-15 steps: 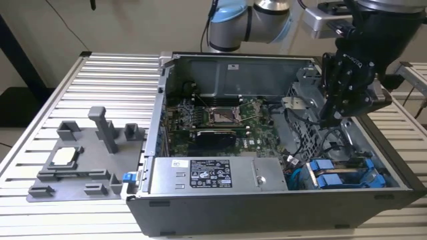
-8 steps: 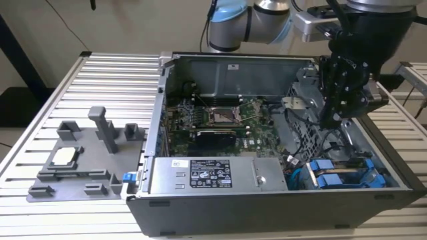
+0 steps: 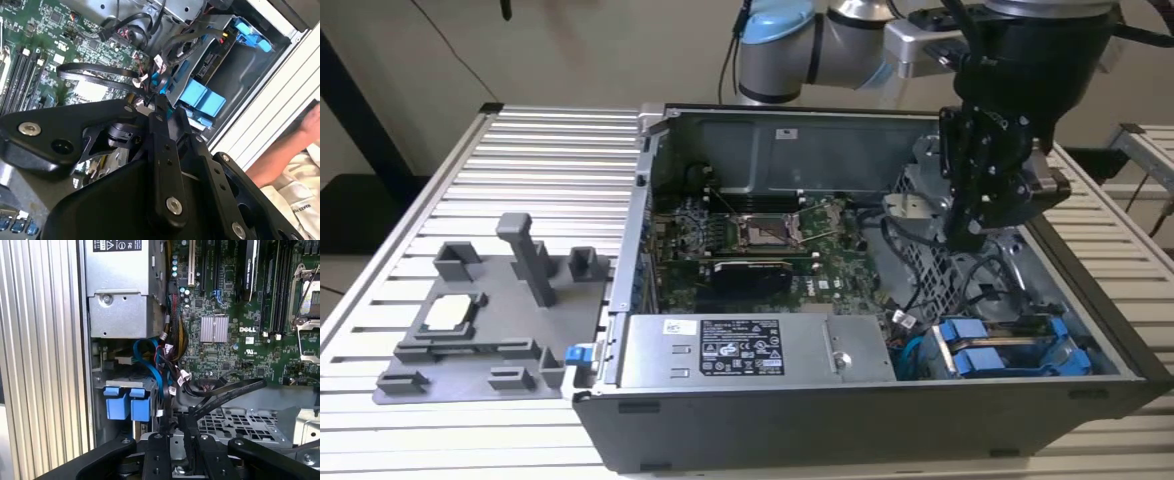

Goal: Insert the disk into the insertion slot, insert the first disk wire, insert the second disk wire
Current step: 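Insert the second disk wire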

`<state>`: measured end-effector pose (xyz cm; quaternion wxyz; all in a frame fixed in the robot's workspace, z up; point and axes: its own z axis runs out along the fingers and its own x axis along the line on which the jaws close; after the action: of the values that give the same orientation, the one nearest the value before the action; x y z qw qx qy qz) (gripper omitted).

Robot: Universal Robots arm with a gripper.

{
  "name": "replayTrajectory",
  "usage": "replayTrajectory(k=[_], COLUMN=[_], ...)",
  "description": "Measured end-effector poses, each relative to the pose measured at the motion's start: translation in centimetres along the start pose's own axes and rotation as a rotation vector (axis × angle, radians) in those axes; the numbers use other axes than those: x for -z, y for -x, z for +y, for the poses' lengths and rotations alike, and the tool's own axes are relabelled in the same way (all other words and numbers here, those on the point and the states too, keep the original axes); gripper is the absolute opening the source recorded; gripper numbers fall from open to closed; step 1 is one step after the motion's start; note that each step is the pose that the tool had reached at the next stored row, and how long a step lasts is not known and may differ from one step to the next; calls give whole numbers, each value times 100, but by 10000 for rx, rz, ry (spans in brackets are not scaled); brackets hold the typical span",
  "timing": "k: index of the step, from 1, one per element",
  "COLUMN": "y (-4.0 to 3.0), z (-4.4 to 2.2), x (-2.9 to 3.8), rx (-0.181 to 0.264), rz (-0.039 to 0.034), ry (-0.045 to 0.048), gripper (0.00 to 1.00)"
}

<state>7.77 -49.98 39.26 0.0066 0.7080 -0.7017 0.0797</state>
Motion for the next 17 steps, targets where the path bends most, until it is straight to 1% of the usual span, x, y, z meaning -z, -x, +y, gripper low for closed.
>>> replayTrajectory(k=[3, 5, 7, 9, 10, 11, 13, 14, 15, 17], y=[-1, 3, -1, -3, 5, 21, 57, 80, 103, 136], z=[32, 40, 37, 43, 54, 66, 82, 88, 92, 97], x=[5, 10, 40, 50, 51, 53, 48, 43, 37, 25], rx=[0, 9, 17, 14, 15, 21, 38, 50, 68, 151], rz=[8, 36, 48, 51, 81, 174, 298, 345, 374, 444], ry=[-25, -27, -28, -39, -70, -124, -220, -279, -330, -408], gripper=[27, 27, 27, 27, 27, 27, 27, 27, 27, 27])
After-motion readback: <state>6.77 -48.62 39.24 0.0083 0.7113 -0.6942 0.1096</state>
